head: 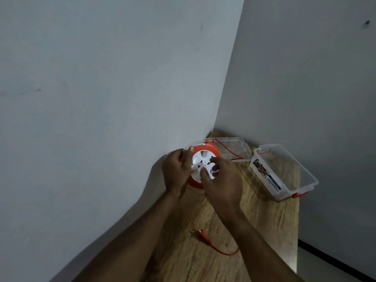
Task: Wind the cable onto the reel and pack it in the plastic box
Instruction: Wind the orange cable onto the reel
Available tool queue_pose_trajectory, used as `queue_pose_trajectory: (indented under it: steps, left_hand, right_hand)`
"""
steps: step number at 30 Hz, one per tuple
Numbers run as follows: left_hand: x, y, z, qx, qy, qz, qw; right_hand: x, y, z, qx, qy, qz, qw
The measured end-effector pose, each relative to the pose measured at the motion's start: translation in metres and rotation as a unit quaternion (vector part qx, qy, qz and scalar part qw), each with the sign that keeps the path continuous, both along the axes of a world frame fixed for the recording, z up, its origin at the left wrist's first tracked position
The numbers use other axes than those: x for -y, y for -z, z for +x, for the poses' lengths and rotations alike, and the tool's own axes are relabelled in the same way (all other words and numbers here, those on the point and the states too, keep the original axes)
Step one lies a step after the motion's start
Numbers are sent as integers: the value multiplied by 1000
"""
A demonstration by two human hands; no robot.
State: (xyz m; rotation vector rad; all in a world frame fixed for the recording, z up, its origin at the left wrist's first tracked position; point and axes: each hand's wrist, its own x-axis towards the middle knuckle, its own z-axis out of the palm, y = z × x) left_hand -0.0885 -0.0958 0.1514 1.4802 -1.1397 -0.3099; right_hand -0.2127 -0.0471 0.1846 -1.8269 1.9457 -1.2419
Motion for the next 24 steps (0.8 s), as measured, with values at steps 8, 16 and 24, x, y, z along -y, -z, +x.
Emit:
queue_pose_trajectory:
  steps: [8, 16, 24]
  left_hand:
    - [-3, -1, -10, -9, 22, 7, 1000]
    - [-5, -6, -9, 12, 5, -14, 1000]
    - [-11, -7, -15, 52, -4, -35, 998]
  right_hand:
    - [26, 13, 1, -111, -77, 46, 990]
    - [28, 19, 10, 145, -15, 18, 989]
    - [38, 9, 17, 527, 91, 209, 818]
